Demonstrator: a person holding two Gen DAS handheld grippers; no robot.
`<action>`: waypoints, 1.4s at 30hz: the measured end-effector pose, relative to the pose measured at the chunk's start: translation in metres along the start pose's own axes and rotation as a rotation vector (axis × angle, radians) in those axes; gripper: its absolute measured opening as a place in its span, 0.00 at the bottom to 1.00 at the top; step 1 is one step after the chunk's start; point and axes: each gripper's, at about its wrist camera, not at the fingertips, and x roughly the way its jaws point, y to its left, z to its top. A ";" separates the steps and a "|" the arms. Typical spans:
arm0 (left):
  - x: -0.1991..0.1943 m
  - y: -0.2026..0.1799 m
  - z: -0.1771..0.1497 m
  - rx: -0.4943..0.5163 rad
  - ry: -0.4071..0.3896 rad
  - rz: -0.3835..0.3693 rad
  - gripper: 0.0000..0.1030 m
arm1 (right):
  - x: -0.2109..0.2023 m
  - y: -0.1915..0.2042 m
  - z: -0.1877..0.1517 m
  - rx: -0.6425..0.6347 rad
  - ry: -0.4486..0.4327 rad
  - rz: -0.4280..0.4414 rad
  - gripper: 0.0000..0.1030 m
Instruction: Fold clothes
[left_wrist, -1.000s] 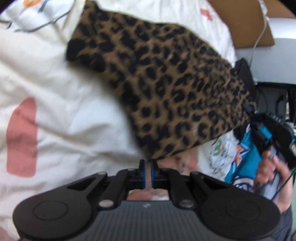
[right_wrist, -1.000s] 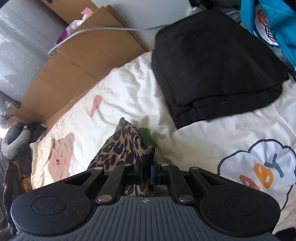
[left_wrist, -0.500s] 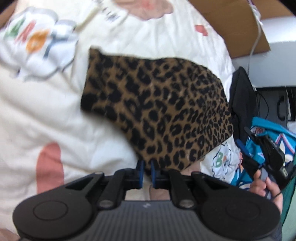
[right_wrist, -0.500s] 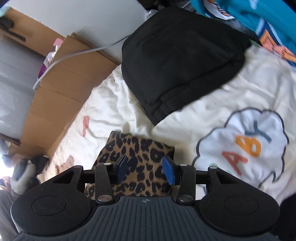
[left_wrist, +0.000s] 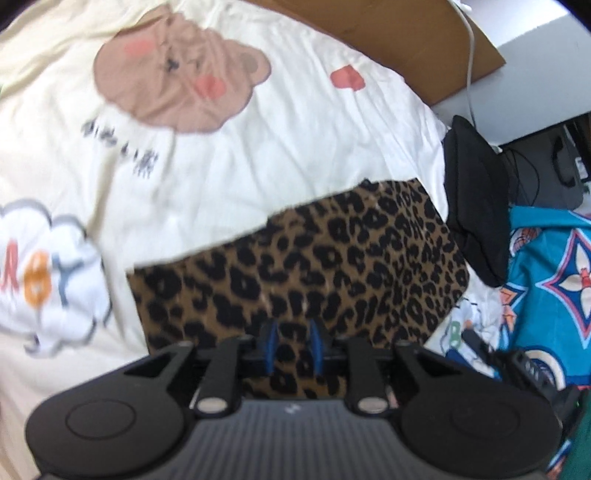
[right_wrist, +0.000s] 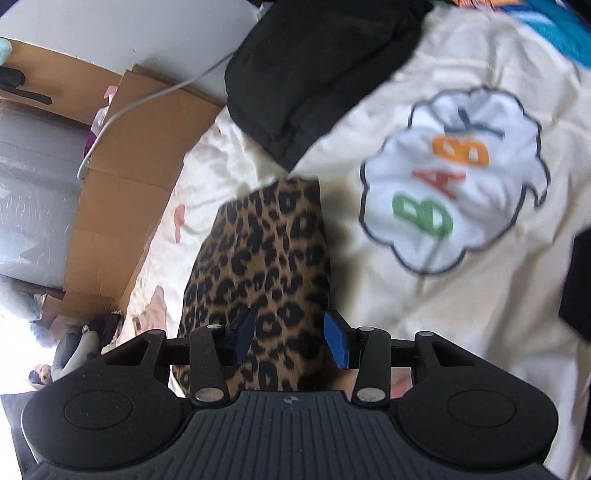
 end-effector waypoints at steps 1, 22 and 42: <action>0.000 -0.004 0.006 0.020 -0.001 0.020 0.23 | 0.000 -0.002 -0.004 0.003 0.002 0.003 0.47; 0.047 -0.086 0.085 0.346 0.012 0.155 0.58 | 0.025 -0.012 -0.034 -0.020 -0.050 -0.003 0.47; 0.081 -0.101 0.106 0.469 0.062 0.087 0.60 | 0.039 -0.022 -0.037 0.016 -0.043 0.067 0.46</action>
